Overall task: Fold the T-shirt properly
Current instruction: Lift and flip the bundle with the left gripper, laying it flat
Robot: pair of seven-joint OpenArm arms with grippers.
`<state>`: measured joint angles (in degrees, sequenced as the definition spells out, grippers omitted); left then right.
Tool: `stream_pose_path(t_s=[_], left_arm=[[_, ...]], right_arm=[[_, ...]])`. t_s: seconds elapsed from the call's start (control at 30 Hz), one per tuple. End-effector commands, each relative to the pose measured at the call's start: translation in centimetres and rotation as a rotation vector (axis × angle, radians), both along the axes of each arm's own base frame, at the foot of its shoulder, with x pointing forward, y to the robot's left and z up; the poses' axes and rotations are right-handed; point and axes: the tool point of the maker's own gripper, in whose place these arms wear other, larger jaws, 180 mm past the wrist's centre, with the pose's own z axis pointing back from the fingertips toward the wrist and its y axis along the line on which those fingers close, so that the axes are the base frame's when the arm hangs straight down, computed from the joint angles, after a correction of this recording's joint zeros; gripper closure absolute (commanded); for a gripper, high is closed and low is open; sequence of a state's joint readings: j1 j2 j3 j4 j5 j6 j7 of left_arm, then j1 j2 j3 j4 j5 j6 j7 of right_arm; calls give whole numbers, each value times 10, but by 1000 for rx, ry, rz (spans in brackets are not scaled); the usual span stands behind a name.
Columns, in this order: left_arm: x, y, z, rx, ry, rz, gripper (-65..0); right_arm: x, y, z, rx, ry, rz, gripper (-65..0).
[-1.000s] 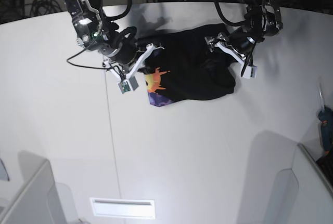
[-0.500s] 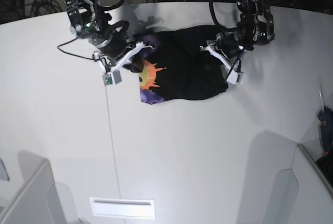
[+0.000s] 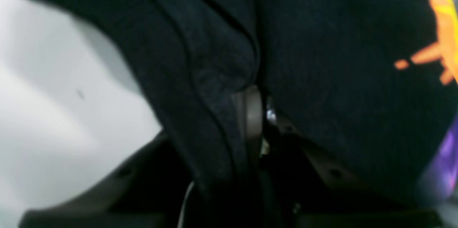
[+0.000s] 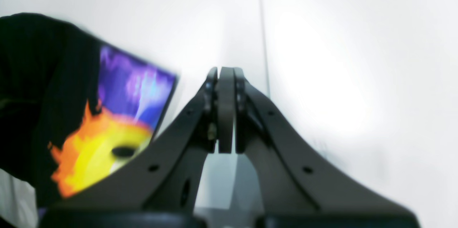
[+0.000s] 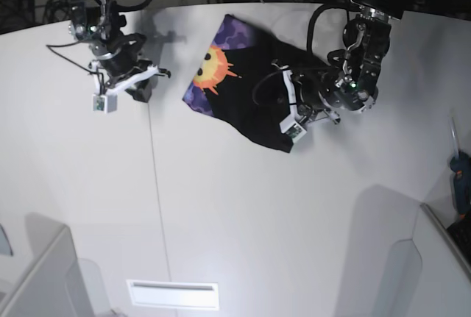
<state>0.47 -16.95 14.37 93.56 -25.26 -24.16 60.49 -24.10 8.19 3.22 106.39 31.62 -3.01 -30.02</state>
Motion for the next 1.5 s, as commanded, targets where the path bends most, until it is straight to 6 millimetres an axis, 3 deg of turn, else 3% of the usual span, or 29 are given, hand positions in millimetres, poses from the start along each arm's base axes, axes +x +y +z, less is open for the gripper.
stream_pose_path(t_s=[0.0,0.43,0.6,0.9,1.07,1.23,1.47], left_arm=[[1,11,-4,102,-2,-45,0],[25,-41,9,349,-193,-501,0],[26,-73,15,304,-310,-621,0],[13,-101,-4,200,-305,-764,0],[17,-110,2,184,-322,-788,0],[18,-127,8,158,-339,-797,0],[1,-135,0,187,-334,-910,0]], right_arm=[[3,-7,8,-2,-30,-22,0],[-31,-46,-8,4,38,-215,0],[-43,-50,-13,7,65,-245,0],[-53,-47,-31,13,117,-246,0],[-64,-33,-38,47,149,-259,0],[-71,-5,-47,83,181,-200,0],[-82,32,-52,118,190,-128,0]])
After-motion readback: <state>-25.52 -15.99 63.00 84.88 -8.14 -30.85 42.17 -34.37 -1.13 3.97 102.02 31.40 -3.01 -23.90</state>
